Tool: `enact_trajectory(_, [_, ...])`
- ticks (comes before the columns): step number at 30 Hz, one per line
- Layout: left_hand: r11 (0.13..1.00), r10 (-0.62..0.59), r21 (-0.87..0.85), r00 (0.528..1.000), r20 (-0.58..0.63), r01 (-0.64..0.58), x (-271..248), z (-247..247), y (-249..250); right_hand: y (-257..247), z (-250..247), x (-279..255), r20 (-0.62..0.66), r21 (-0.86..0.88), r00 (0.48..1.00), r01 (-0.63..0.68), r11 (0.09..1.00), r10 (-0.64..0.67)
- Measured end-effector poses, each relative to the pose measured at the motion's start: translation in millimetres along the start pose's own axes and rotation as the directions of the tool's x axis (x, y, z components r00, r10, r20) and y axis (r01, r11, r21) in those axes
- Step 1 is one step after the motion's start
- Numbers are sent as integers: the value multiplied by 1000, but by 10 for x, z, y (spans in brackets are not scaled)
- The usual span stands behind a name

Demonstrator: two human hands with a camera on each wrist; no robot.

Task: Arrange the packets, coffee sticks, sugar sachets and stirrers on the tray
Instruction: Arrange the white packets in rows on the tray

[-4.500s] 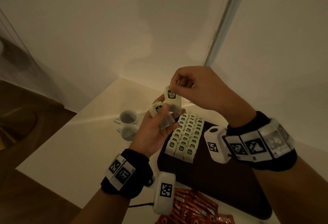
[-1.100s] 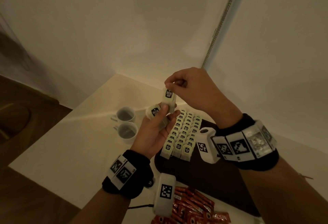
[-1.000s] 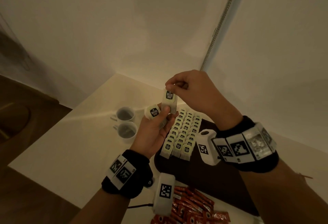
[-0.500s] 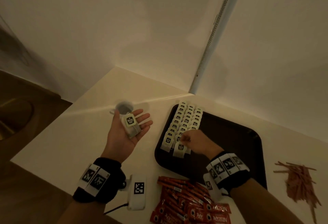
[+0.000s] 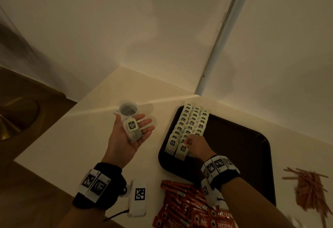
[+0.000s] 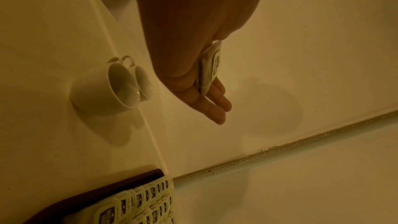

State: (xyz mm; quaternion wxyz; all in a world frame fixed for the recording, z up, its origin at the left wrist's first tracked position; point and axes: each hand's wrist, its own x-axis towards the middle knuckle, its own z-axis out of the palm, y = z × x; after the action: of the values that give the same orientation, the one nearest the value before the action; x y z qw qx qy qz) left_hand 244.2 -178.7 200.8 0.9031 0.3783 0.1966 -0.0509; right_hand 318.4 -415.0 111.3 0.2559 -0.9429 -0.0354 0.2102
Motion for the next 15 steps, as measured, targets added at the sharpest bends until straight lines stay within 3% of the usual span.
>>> enact_trajectory(6, [999,-36,13,999,35,35,12,13,-12,-6,32,57,3,-21,1000,12,1000,-12])
enact_trajectory(9, [996,-67,63,996,60,64,21,35,-12,-106,-65,18,-112,15,993,43,999,-41])
enact_trajectory(12, [976,-113,198,990,82,95,58,116,-6,-494,-334,-133,-301,179,927,287,941,-226])
enact_trajectory(15, [951,-112,301,984,135,67,82,295,12,-1045,-639,-365,-314,235,804,581,779,-505])
